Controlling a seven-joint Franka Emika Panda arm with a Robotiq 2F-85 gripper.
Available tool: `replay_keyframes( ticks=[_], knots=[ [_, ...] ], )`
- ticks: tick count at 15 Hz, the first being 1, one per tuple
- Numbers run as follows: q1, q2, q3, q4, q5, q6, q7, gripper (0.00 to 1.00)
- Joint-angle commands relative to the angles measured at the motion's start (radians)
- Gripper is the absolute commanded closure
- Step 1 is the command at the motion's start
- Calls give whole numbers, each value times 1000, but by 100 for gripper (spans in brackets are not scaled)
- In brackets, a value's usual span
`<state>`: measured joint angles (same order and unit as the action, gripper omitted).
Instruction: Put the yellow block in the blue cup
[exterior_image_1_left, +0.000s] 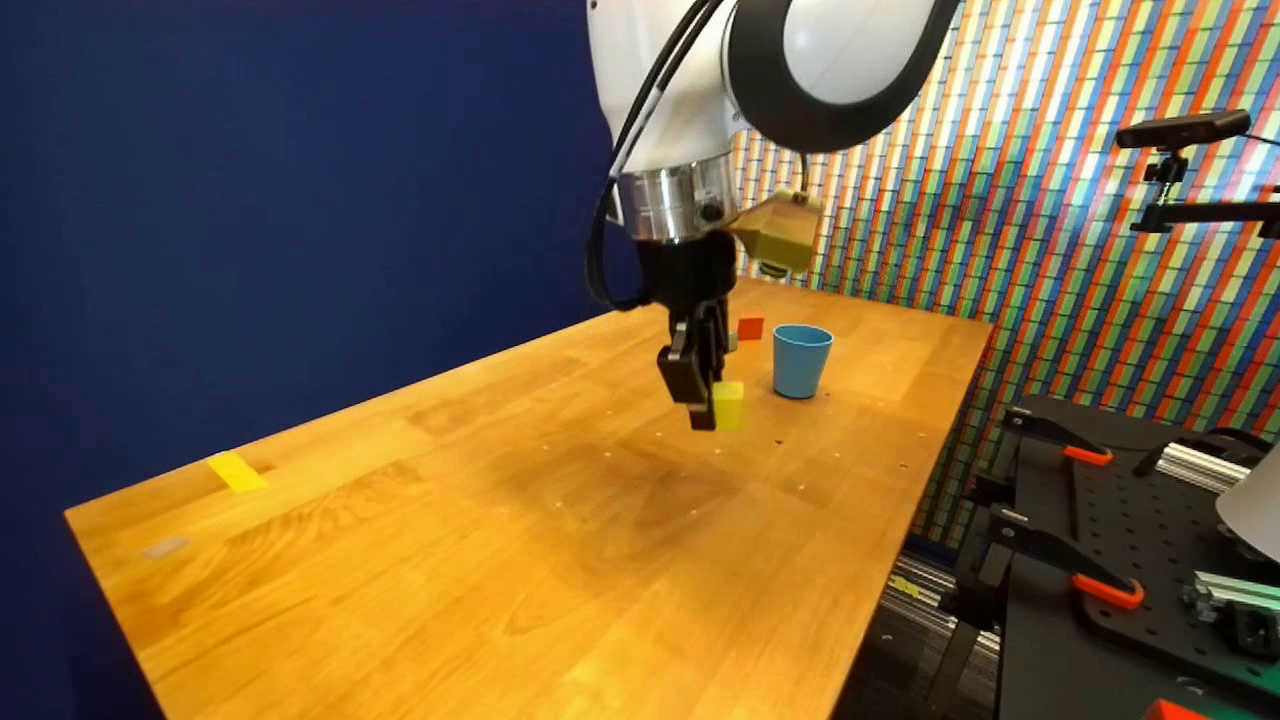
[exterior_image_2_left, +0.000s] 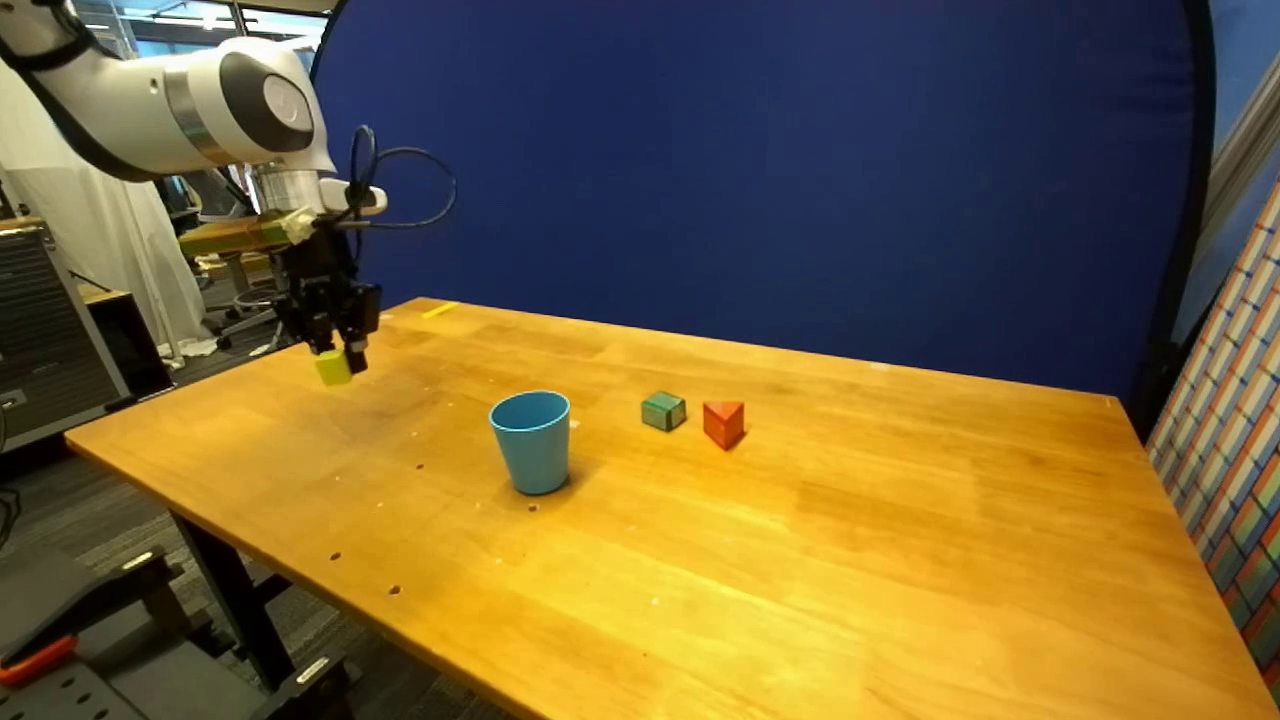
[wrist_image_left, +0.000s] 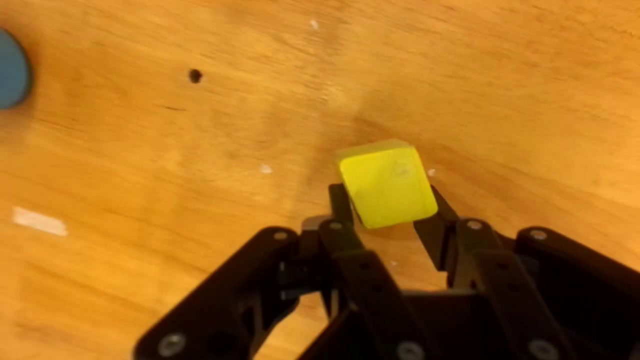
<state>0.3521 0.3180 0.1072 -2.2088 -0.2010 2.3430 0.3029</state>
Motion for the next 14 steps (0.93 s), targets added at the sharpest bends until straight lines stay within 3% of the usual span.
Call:
replay_keyframes(
  ticks=[1, 5, 14],
  knots=[
    [-39, -184, -42, -106, -84, -49, 87, 82],
    [-131, -230, -74, -128, -169, -56, 115, 82],
    [-275, -140, -145, -97, -225, -10, 91, 82]
  ],
)
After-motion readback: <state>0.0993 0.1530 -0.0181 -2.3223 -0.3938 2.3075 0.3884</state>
